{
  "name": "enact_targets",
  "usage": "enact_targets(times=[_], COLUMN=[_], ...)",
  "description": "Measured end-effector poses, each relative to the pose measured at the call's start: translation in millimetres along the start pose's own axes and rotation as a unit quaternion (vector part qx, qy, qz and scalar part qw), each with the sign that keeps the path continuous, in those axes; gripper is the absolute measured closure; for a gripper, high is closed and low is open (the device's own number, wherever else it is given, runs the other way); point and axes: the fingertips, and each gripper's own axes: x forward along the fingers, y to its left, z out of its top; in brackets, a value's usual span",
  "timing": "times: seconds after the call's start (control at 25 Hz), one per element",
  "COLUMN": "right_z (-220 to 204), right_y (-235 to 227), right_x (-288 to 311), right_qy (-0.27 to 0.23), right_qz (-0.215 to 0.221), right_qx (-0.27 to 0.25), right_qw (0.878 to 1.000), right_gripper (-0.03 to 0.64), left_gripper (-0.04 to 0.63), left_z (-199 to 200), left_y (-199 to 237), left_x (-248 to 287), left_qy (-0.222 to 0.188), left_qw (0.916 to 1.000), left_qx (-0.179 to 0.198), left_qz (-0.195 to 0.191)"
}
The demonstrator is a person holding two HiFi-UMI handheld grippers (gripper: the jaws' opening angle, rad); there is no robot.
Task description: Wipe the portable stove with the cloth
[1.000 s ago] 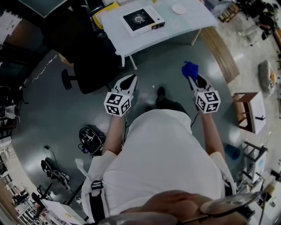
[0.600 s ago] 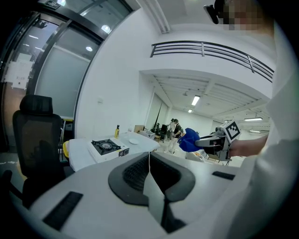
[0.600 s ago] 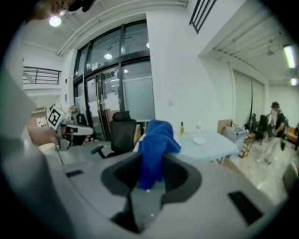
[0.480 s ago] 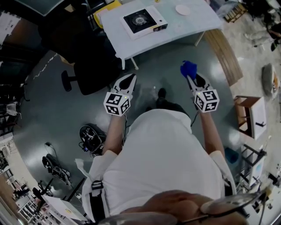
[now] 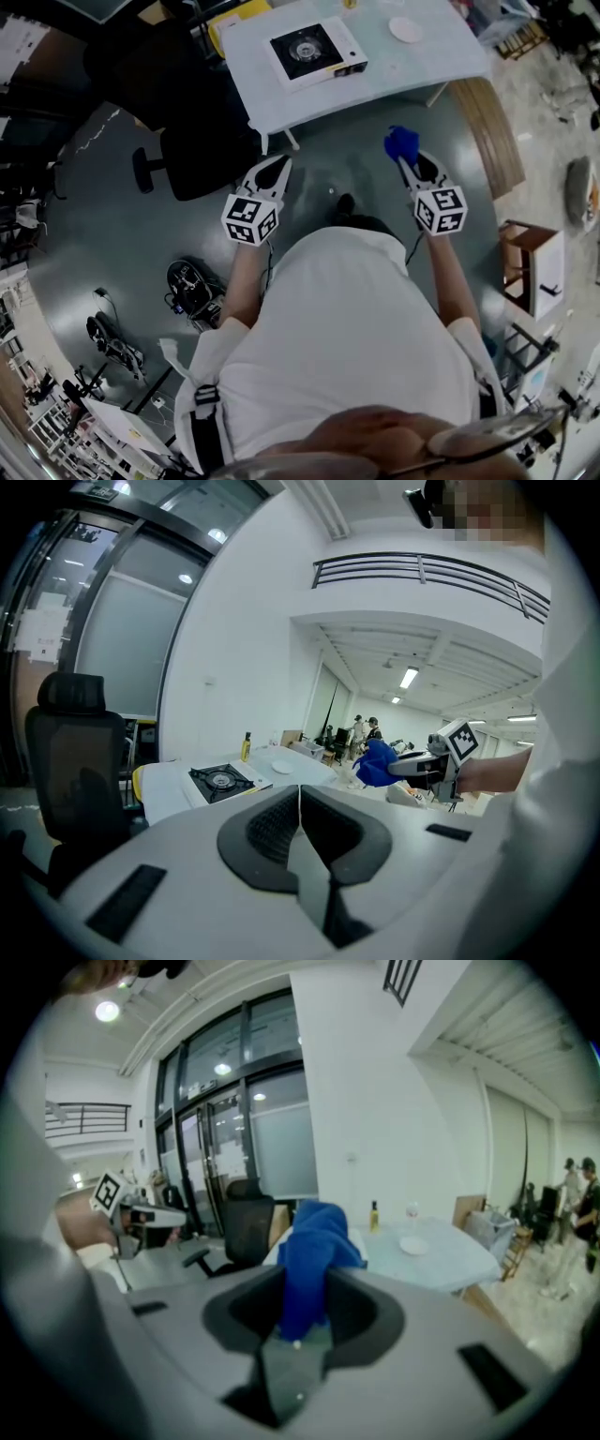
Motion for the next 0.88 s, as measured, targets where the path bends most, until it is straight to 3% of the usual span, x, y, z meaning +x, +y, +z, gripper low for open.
enact_targets(times=[0.48, 0.64, 0.88], right_z=[1.0, -3.6, -6.9], right_y=[-67.9, -82.8, -92.6], right_x=[50.4, 62.5, 80.0], right_qy=[0.024, 0.034, 0.043], right_qz=[0.046, 0.059, 0.071], right_qx=[-0.005, -0.009, -0.003], right_qw=[0.999, 0.998, 0.997], right_gripper=[0.485, 0.485, 0.485], left_gripper=[0.558, 0.558, 0.558], left_z=[2.7, 3.1, -1.6], left_y=[-0.8, -1.2, 1.7], left_x=[66.5, 79.7, 88.5], left_qy=[0.012, 0.008, 0.029], left_qw=[0.9993, 0.9987, 0.9976], left_qx=[-0.008, -0.024, -0.017], left_qz=[0.036, 0.045, 0.06])
